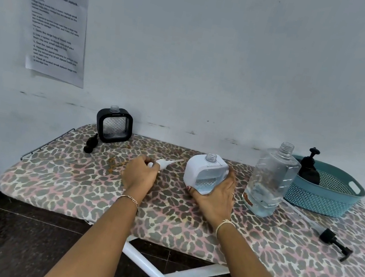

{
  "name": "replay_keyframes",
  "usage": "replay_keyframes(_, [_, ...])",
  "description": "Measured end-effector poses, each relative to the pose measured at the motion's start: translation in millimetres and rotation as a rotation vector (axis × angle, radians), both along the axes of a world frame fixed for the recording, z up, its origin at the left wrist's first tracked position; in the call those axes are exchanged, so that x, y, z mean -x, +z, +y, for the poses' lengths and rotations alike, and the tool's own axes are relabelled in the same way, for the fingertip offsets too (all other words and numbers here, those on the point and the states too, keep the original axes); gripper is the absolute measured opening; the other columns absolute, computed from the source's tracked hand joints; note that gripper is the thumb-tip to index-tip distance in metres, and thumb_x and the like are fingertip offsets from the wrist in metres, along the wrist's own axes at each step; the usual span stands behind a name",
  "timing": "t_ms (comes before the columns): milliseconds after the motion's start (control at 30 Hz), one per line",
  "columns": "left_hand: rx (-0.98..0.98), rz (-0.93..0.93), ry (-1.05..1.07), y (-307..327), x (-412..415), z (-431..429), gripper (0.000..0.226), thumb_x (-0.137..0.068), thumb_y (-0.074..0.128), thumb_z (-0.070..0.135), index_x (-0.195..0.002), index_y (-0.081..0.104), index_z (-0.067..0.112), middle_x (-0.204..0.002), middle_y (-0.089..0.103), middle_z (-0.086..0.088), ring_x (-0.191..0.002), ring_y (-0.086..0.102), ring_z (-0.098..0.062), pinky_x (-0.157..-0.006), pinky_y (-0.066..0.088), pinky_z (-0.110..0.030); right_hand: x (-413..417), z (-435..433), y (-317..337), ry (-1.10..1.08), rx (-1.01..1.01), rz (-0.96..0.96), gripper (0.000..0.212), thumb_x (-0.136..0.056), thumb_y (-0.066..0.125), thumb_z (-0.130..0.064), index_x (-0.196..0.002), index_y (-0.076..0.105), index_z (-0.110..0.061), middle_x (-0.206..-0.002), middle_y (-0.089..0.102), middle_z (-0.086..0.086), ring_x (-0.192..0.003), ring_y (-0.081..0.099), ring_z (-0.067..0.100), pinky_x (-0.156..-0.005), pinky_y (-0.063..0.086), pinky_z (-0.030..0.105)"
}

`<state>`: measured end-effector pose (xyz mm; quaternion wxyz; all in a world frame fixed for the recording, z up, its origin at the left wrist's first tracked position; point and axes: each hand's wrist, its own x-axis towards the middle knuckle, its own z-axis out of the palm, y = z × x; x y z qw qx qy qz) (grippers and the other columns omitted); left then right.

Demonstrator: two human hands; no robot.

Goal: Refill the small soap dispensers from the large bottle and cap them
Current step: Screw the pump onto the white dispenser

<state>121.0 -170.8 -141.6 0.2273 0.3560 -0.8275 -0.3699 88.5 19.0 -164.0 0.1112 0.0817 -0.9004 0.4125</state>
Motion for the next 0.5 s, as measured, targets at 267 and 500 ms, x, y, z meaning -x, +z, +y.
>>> replay_keyframes(267, [-0.347,0.437,-0.037,42.6,2.0,-5.1,0.015,-0.082,0.068,0.009,-0.093,0.066,0.018,-0.100,0.069,-0.008,-0.088,0.068,-0.024,-0.070,0.055,-0.031,-2.2,3.8,7.5,0.020,-0.003,0.007,0.126,-0.064,0.079,-0.059,-0.152,0.004,-0.009,-0.156,0.016,0.012,-0.146,0.012,0.026,-0.119,0.016,0.040])
replay_keyframes(500, [-0.426,0.705,-0.165,97.8,-8.2,6.3,0.017,-0.082,0.066,0.003,-0.096,0.068,0.012,-0.097,0.066,-0.009,-0.076,0.061,-0.017,-0.070,0.056,-0.026,-4.9,14.3,30.2,0.042,0.119,0.101,0.110,-0.065,0.086,-0.039,-0.148,0.020,-0.011,-0.147,0.028,0.008,-0.139,0.026,0.024,-0.113,0.027,0.036])
